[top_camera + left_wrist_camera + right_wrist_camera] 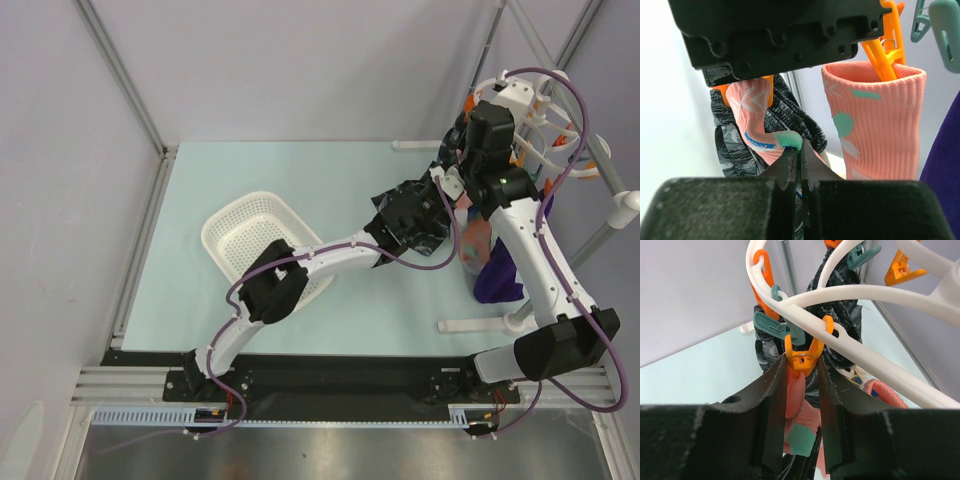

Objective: Clip the socks to the hanger
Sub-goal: Clamp the sock onto the hanger.

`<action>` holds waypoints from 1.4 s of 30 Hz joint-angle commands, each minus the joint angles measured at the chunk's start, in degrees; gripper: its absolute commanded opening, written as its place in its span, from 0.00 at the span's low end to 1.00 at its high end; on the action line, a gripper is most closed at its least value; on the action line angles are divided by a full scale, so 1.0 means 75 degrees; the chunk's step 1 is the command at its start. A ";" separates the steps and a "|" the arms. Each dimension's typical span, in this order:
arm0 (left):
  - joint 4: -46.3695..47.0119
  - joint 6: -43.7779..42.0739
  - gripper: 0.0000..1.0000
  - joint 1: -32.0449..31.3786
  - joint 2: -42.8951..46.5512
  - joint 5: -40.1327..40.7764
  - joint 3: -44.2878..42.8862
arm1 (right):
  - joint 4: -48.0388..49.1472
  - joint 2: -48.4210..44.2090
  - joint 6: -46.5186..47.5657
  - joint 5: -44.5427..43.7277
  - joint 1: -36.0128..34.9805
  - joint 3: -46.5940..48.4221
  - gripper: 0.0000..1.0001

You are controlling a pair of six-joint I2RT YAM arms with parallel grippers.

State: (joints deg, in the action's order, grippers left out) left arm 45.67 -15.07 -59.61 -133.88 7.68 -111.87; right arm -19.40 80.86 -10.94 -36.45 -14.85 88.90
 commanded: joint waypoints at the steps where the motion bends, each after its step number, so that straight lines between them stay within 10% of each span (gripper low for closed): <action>1: 0.0297 0.0017 0.00 -0.0055 0.0039 -0.0169 -0.0411 | -0.0168 -0.0187 -0.0182 0.0559 -0.0071 -0.0123 0.01; 18: 0.0204 0.0005 0.00 -0.0055 -0.0020 -0.0239 -0.0529 | -0.0273 -0.0340 -0.0323 0.0887 -0.0012 -0.0077 0.52; 30: 0.0087 0.0017 0.00 -0.0055 -0.0102 -0.0228 -0.0646 | -0.0437 -0.0363 -0.0370 0.0758 0.0000 0.0029 0.68; 35: 0.0086 0.0029 0.38 -0.0044 0.0003 -0.0134 -0.0436 | -0.0531 -0.0375 -0.0405 0.0746 -0.0012 0.0111 0.77; 42: -0.0031 0.0625 0.55 0.0190 0.0529 -0.0391 0.0150 | -0.0975 -0.0270 -0.0510 0.0863 -0.0024 0.0404 0.93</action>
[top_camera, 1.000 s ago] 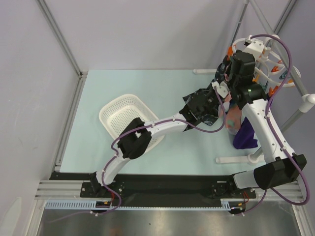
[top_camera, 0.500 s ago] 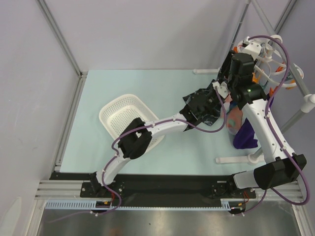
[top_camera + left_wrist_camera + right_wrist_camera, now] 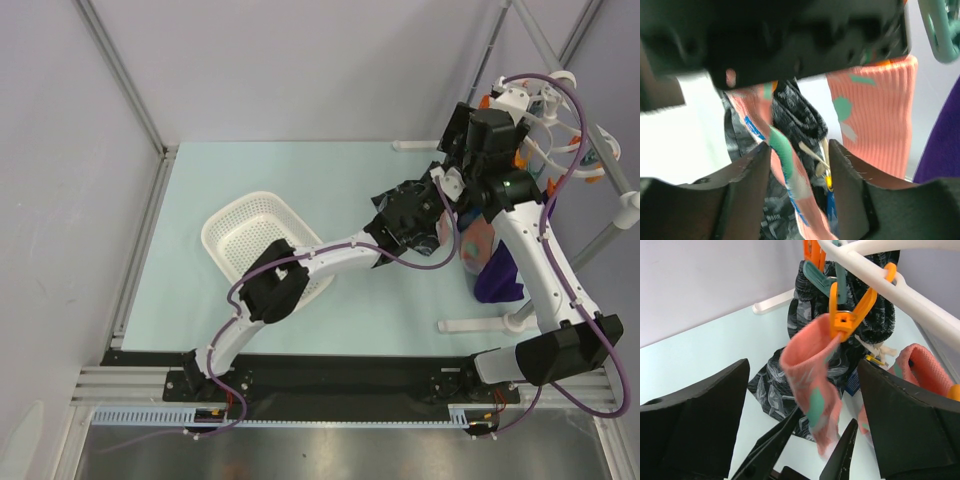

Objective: Clip the socks to the hanger
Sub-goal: Clamp the sock onto the hanger, then reset both arms

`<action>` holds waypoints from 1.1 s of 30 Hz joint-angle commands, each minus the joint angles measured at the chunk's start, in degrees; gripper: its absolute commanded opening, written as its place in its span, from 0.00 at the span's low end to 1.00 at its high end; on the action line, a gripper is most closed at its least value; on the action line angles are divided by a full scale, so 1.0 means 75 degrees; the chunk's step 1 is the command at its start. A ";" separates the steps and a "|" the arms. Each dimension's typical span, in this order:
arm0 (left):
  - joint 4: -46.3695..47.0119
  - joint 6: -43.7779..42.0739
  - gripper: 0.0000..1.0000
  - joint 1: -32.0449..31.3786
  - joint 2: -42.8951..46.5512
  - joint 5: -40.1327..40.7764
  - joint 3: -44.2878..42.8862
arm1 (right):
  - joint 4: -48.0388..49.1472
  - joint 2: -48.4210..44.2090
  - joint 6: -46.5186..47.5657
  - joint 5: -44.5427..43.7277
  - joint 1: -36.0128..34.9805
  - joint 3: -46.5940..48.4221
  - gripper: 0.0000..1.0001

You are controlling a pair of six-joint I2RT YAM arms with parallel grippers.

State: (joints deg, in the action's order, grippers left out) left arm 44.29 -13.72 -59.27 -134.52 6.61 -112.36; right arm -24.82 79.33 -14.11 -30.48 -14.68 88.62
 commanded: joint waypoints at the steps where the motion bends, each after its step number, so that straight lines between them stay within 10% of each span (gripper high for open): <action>1: 0.0222 0.0678 0.57 0.0237 0.0731 -0.0295 0.0320 | -0.0277 -0.0089 -0.0099 0.0079 -0.0047 0.0465 0.95; 10: 0.1032 0.0820 0.90 0.0659 0.2149 -0.1595 0.2534 | -0.0757 -0.0300 0.0053 0.0161 -0.0152 0.0500 1.00; 26: 0.2554 0.3081 0.81 0.2253 0.4153 -0.3002 0.5148 | -0.0456 -0.1588 0.0018 0.1355 -0.0879 -0.1522 0.93; 33: 0.2462 0.3950 1.00 0.2722 0.5418 -0.2851 0.6272 | 0.1022 -0.2034 -0.0193 0.2387 -0.1277 -0.3470 0.98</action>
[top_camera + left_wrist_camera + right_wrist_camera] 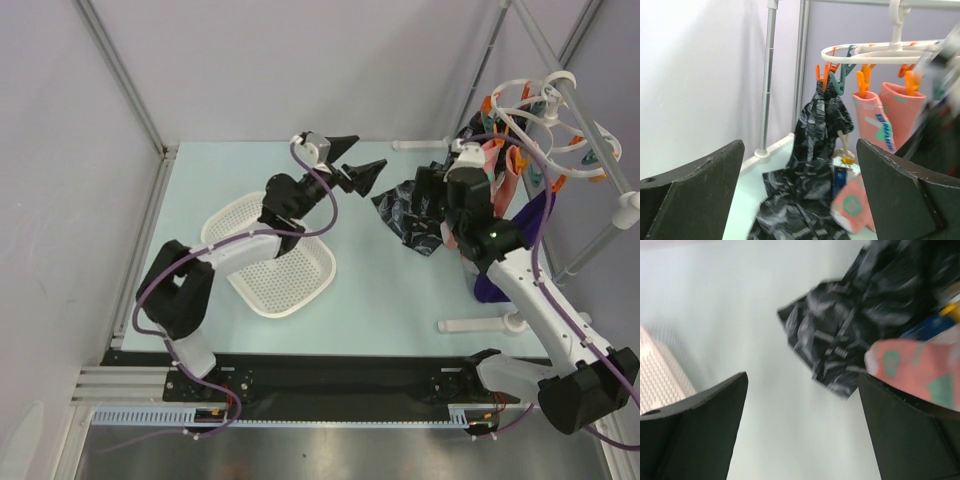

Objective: Clip the socks to the hanger
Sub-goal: Reset both arms

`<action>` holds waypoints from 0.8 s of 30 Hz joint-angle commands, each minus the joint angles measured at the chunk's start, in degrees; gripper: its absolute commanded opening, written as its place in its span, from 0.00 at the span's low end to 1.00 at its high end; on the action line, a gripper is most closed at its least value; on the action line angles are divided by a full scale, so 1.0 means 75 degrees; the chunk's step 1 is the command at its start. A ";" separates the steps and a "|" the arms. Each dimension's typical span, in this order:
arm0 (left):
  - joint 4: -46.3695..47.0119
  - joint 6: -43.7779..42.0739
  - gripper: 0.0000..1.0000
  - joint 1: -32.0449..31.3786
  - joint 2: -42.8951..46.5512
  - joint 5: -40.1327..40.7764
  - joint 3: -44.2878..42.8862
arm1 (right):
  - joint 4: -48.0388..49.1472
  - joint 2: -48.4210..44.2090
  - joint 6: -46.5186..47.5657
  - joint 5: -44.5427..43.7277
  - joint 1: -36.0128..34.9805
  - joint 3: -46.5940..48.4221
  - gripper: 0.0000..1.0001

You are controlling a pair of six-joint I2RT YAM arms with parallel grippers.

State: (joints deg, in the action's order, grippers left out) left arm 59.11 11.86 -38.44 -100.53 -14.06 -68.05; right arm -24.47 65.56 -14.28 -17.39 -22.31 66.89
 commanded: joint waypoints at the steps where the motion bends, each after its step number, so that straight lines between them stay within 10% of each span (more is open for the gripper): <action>1: 0.0381 0.0575 1.00 -0.0067 0.1376 0.0034 0.0784 | 0.1198 -0.0291 -0.0181 0.0584 -0.0434 -0.0842 0.98; 15: -0.1000 0.3374 0.99 -0.0055 0.8634 0.2402 0.7090 | 0.3039 -0.4620 -0.2395 0.0289 -0.1526 -0.5354 1.00; 24: -0.6543 0.4135 1.00 -0.0043 1.4355 0.2816 0.8499 | 0.1998 -0.8095 -0.4187 0.0572 -0.1514 -0.7580 1.00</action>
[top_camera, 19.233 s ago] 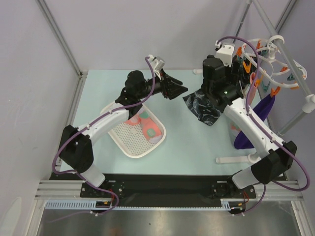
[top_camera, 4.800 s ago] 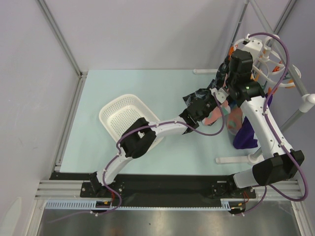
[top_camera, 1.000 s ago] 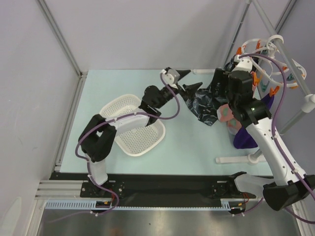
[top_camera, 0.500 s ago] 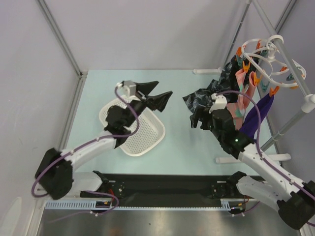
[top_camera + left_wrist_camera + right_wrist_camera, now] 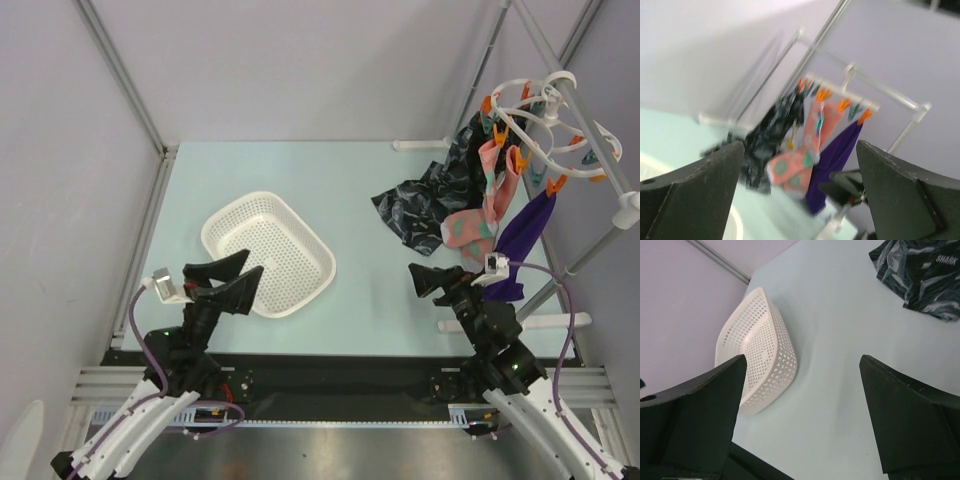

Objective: Clip the socks to the hanger
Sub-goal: Reset both arms

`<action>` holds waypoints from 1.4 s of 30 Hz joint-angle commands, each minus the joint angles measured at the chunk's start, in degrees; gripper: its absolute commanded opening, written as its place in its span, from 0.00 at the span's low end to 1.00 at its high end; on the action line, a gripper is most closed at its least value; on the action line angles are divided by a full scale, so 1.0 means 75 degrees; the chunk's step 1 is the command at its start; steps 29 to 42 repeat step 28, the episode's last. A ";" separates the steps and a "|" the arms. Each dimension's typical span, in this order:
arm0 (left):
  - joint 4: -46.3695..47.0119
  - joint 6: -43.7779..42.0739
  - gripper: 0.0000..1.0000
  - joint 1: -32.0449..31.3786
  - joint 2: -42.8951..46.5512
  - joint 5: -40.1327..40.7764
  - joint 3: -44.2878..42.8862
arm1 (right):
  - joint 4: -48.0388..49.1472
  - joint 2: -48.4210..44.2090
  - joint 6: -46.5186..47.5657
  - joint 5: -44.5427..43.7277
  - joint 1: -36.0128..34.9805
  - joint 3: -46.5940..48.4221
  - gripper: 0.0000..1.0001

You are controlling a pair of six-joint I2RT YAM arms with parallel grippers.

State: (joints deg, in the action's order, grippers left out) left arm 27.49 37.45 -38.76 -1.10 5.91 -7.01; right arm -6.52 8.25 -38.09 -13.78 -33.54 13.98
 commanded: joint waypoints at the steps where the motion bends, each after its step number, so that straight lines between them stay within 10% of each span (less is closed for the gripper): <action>1: -0.2433 0.0702 1.00 0.0000 0.0516 -0.0164 0.0197 | -0.0581 -0.0653 -0.1236 0.0103 -0.0016 -0.0679 1.00; 13: 0.0659 0.2682 1.00 -0.0035 0.0522 -0.2333 0.2410 | -0.0323 -0.0749 -0.2281 0.0468 -0.0040 -0.2485 1.00; 42: -0.0255 0.2436 1.00 -0.0128 0.1120 -0.2698 0.2340 | 0.0107 -0.0596 -0.1649 0.0792 -0.0040 -0.2496 1.00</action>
